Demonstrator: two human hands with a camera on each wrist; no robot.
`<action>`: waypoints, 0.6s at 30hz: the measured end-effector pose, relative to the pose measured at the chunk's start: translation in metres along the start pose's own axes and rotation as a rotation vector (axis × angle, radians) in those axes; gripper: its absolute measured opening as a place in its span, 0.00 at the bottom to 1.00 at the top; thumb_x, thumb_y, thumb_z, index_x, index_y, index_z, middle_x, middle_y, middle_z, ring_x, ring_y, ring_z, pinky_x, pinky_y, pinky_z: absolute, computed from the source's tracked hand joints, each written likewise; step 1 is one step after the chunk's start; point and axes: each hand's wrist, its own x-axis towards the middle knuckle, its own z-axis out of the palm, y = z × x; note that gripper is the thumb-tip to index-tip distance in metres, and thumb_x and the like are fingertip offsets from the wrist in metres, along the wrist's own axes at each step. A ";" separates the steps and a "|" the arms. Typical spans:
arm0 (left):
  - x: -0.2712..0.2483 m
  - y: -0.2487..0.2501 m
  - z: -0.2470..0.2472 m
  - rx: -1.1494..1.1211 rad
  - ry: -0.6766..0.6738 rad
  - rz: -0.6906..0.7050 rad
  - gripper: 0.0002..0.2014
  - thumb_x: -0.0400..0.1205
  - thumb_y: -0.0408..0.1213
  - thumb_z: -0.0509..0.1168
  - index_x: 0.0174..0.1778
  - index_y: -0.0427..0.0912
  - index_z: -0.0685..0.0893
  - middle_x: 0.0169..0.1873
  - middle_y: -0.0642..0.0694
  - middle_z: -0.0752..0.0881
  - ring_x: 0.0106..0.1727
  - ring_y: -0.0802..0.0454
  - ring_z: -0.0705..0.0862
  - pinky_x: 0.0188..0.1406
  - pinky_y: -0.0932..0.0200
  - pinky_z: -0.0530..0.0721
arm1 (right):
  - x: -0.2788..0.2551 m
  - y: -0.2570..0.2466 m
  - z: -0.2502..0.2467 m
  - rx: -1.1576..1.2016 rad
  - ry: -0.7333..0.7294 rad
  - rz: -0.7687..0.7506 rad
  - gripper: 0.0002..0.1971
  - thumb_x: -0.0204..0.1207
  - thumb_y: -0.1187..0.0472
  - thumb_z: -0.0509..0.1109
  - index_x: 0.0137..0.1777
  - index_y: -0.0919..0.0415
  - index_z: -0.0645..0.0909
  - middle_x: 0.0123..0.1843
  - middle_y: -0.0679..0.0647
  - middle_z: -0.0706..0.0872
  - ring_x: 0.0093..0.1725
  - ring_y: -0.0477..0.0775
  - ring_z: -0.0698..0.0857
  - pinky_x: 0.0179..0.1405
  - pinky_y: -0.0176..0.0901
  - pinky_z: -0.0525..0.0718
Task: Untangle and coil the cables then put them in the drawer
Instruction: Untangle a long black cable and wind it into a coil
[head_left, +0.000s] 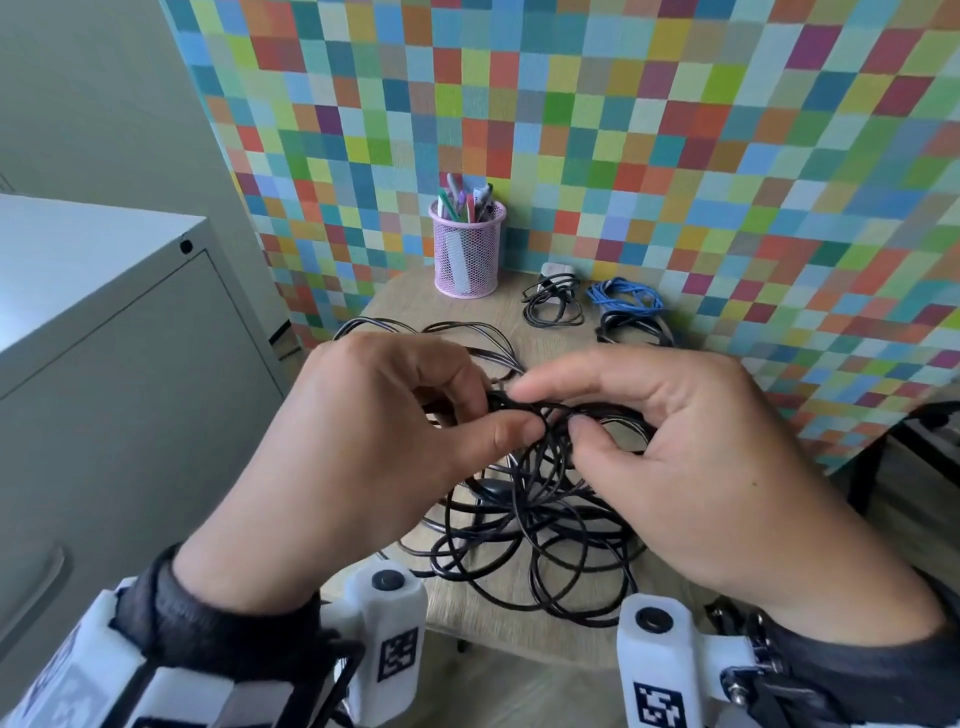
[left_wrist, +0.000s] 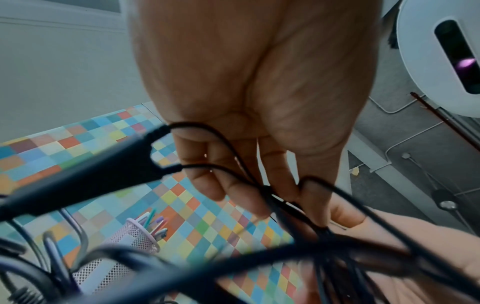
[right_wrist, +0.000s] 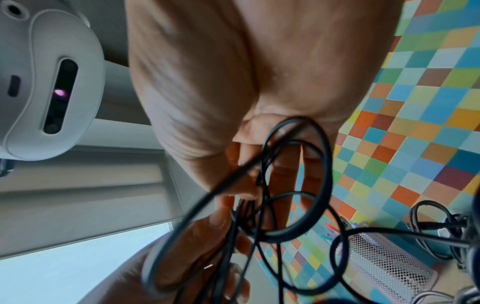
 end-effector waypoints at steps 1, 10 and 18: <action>0.000 0.000 0.000 -0.031 0.000 0.014 0.17 0.67 0.61 0.79 0.26 0.52 0.87 0.39 0.62 0.92 0.41 0.56 0.92 0.42 0.54 0.86 | 0.000 0.000 0.000 0.024 -0.020 0.011 0.26 0.76 0.78 0.70 0.58 0.44 0.92 0.54 0.32 0.93 0.60 0.35 0.90 0.63 0.30 0.84; 0.000 -0.009 0.000 -0.262 -0.147 0.062 0.19 0.77 0.40 0.81 0.28 0.39 0.79 0.52 0.56 0.94 0.61 0.58 0.91 0.56 0.58 0.89 | -0.002 -0.002 0.001 0.158 -0.120 0.037 0.34 0.78 0.84 0.65 0.64 0.42 0.88 0.60 0.31 0.91 0.67 0.35 0.87 0.70 0.28 0.79; 0.009 -0.018 -0.022 -0.294 0.075 0.014 0.03 0.71 0.31 0.63 0.35 0.43 0.80 0.42 0.43 0.90 0.47 0.37 0.87 0.50 0.40 0.84 | -0.001 0.006 -0.016 0.158 -0.031 0.039 0.32 0.77 0.84 0.62 0.54 0.42 0.91 0.40 0.47 0.90 0.34 0.65 0.81 0.31 0.53 0.79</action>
